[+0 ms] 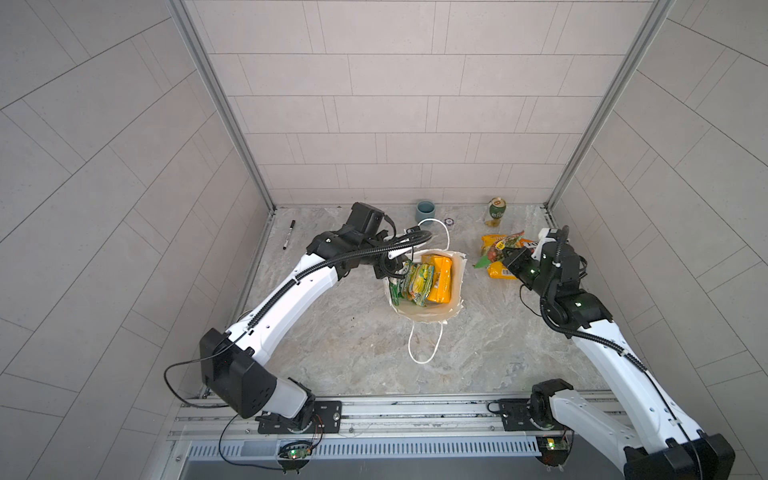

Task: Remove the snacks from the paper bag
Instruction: 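Carry the green pack toward the yellow pack and lower it, then lower the green pack onto the table beside the yellow pack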

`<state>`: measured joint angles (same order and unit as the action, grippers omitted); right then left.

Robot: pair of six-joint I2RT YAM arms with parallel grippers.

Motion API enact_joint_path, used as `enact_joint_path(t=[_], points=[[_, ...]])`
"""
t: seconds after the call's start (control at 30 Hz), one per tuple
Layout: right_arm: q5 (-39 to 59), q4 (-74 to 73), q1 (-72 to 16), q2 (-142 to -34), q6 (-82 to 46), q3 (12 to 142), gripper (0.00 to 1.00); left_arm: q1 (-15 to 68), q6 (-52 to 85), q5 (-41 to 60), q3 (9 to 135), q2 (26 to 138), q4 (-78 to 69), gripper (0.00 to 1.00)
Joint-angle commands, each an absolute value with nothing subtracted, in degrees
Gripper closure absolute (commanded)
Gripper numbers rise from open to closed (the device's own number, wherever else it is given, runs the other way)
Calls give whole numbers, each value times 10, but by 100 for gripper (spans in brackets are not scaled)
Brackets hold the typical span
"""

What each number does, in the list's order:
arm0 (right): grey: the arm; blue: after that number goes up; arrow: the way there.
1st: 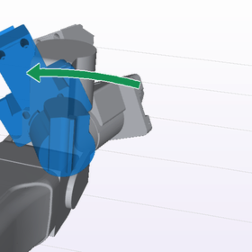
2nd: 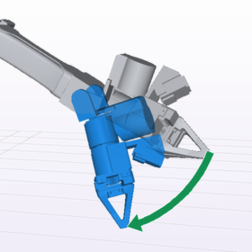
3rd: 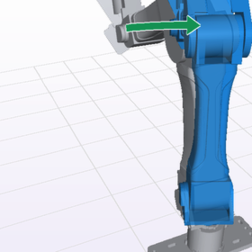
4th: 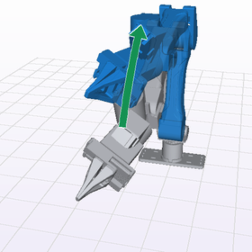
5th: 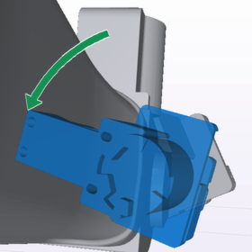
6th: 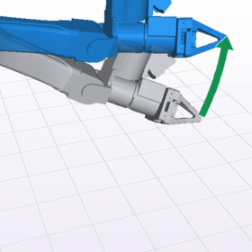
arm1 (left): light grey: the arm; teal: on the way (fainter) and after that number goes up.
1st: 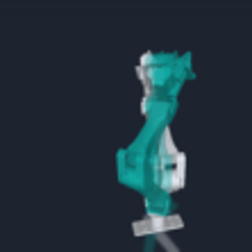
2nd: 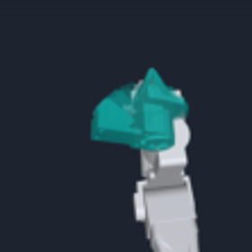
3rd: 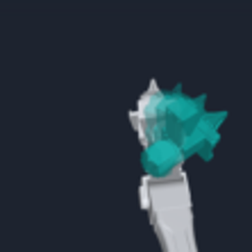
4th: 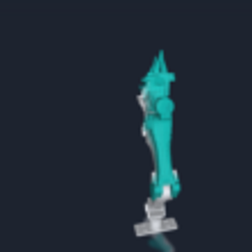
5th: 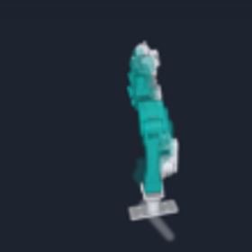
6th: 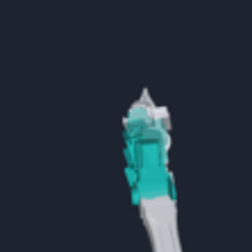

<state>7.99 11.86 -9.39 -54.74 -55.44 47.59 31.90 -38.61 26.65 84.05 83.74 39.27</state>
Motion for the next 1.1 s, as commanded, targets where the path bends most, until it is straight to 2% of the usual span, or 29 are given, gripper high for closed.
enact_joint_path(t=[0.0,0.3,0.5,0.7,0.93,1.07], points=[[96,34,-99,-569,-600,466,100,325,-389,290,842,821,384,100],[26,-8,-129,-630,-670,440,100,324,-384,287,843,824,382,100],[-59,34,-123,-602,-655,437,100,324,-381,278,844,824,382,100],[-4,117,-39,-554,-621,447,100,324,-380,279,845,827,382,100],[58,236,131,-457,-561,428,100,325,-377,278,846,826,382,100],[131,262,208,-459,-533,410,100,324,-373,288,849,828,382,100]])
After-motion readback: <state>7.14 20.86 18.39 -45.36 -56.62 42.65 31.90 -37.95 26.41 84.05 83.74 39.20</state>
